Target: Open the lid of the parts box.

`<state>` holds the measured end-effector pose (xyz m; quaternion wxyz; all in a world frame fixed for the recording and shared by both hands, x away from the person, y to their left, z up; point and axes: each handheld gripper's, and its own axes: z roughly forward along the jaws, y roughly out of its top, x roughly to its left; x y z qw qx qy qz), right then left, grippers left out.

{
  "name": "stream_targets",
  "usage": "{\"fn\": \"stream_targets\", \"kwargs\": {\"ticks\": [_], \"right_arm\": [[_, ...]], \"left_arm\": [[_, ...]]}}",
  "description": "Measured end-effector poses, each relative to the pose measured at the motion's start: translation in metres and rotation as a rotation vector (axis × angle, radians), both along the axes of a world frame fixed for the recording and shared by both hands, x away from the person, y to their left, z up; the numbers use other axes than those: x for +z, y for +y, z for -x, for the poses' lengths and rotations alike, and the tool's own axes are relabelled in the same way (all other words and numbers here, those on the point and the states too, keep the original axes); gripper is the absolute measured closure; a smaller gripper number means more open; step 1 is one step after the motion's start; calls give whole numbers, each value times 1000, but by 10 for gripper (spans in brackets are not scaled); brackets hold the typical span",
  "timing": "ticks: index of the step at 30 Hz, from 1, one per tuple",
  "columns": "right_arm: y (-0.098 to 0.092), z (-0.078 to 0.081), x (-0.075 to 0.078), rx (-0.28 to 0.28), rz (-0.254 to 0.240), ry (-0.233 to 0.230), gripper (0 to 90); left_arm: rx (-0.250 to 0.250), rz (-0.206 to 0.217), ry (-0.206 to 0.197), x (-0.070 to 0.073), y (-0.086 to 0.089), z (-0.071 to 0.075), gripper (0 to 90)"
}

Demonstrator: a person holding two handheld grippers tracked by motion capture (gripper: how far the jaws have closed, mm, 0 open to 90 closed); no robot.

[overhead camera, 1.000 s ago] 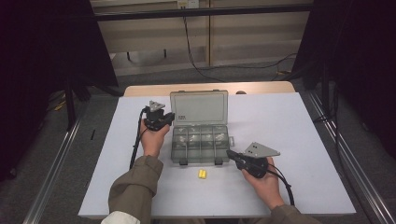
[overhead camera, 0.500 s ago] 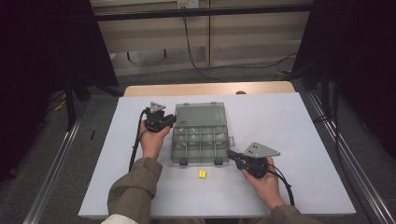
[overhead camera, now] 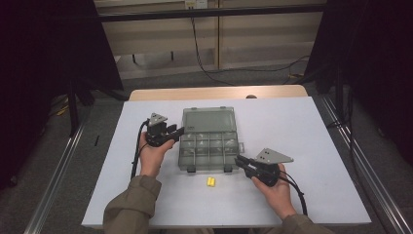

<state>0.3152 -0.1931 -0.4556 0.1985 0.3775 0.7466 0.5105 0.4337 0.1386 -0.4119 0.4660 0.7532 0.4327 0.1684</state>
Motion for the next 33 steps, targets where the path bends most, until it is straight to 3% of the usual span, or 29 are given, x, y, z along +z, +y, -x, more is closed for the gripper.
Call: {"fn": "stream_targets", "kwargs": {"ticks": [6,11,14,22,33], "right_arm": [[-5,2,5,-25,-38,-3,697],[-10,6,9,-45,-53,-1,545],[-17,10,11,-53,-66,-2,444],[-37,19,14,-86,-90,5,323],[-60,32,17,-131,-136,-10,175]], "left_arm": [[-35,26,-7,4,2,16,552],[-55,53,1,4,2,28,486],[-77,45,-8,5,2,36,458],[-116,62,-19,6,-1,54,370],[-171,55,8,1,-6,69,248]]}}
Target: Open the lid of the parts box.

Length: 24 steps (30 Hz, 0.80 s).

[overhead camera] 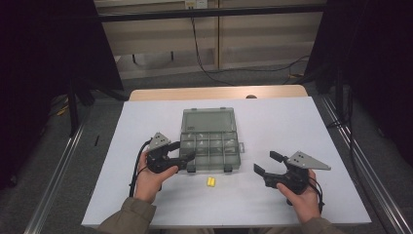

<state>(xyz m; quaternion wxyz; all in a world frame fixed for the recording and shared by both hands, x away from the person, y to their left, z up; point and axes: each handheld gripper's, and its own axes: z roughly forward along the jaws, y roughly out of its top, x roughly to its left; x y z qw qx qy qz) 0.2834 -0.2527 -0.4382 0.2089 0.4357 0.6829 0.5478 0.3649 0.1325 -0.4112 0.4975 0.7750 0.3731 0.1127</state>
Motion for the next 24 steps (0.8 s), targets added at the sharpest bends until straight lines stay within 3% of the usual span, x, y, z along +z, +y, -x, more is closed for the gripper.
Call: {"fn": "stream_targets", "kwargs": {"ticks": [8,16,24], "right_arm": [[-9,8,-1,-14,13,-22,120],[-15,12,-4,-12,12,-25,79],[-25,19,-5,-19,21,-47,72]], "left_arm": [[1,22,15,-3,2,7,149],[-14,12,21,-4,1,14,97],[-68,-1,9,-5,-4,20,58]]}}
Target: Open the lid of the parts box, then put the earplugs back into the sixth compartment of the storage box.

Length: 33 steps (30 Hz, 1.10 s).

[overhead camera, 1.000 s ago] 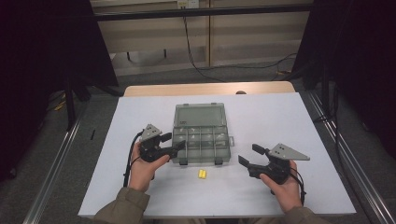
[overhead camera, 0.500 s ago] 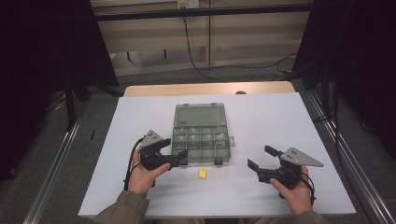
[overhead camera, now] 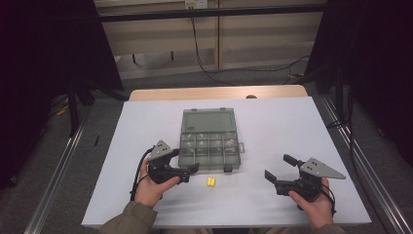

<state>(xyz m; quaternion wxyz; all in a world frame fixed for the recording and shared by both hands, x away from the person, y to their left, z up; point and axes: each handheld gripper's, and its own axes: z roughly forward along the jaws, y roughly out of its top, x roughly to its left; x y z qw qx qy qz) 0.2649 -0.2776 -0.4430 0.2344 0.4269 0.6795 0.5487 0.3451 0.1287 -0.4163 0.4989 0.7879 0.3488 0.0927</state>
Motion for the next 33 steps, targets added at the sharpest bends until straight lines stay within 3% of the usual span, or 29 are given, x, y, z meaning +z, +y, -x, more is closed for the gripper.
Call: {"fn": "stream_targets", "kwargs": {"ticks": [15,29,33], "right_arm": [[-6,7,2,-9,6,-13,65],[-6,8,2,-8,13,-19,72],[-5,8,3,-9,17,-22,77]], "left_arm": [[-78,36,-1,2,-6,12,50],[-133,-19,11,-4,-18,21,64],[-144,-16,43,-5,-19,21,106]]}}
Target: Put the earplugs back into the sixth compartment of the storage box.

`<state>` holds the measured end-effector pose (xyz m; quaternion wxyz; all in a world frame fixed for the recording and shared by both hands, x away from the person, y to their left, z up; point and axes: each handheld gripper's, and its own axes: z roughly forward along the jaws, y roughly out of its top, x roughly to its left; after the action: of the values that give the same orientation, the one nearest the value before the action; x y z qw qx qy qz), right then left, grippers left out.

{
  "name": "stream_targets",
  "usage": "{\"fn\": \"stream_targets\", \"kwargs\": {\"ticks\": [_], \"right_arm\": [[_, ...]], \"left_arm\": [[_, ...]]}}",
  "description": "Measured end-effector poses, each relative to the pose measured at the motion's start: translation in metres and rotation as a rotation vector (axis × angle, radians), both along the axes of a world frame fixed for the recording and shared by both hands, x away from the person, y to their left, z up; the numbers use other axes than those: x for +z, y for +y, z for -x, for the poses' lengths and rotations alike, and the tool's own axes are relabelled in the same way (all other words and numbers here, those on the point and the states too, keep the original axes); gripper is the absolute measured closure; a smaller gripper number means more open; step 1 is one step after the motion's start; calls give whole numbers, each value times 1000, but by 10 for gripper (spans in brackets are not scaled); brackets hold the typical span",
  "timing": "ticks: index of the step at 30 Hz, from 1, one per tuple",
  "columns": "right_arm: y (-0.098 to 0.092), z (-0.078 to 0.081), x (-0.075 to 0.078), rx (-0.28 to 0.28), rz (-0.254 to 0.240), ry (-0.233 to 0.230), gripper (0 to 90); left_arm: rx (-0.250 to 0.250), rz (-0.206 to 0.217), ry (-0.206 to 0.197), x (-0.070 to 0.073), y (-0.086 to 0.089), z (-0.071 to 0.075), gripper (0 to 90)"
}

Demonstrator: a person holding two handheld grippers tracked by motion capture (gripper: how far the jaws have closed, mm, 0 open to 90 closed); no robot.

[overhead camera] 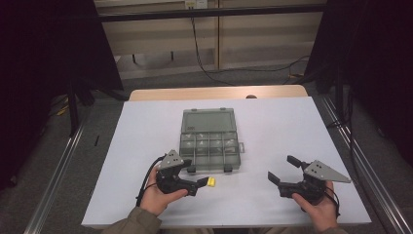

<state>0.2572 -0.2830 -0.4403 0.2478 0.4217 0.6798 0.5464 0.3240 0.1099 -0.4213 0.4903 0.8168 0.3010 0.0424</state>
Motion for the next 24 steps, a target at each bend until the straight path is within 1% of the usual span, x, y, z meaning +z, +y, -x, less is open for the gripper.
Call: {"fn": "stream_targets", "kwargs": {"ticks": [2,4,5,7,9,11,12,13,15,17,19,20,21,24], "right_arm": [[0,0,0,0,3,0,80],[1,0,0,3,4,-1,81],[1,0,0,3,3,0,83],[1,0,0,4,3,0,85],[1,0,0,3,3,0,85],[1,0,0,4,6,-4,86],[1,0,0,6,5,-3,87],[1,0,0,4,3,-1,88],[1,0,0,5,3,5,89],[2,0,-1,4,5,4,91],[1,0,0,3,2,5,92],[1,0,0,3,3,2,92],[1,0,0,3,3,0,93],[2,0,-1,3,6,4,96]], "left_arm": [[-13,-5,-6,-1,-1,1,155],[-25,-8,-1,-1,-3,1,181],[-33,-10,1,-2,-4,2,211],[-38,-24,0,-4,-6,3,233],[-56,-36,1,-5,-9,3,272],[-70,-42,4,-7,-11,3,290],[-70,-54,2,-7,-12,3,301],[-64,-62,11,-8,-13,4,310],[-75,-79,19,-10,-14,4,329],[-72,-97,16,-11,-15,4,333],[-77,-104,15,-13,-16,3,337],[-83,-100,11,-14,-16,3,338],[-87,-93,18,-14,-17,2,342],[-84,-104,24,-16,-19,2,353]]}}
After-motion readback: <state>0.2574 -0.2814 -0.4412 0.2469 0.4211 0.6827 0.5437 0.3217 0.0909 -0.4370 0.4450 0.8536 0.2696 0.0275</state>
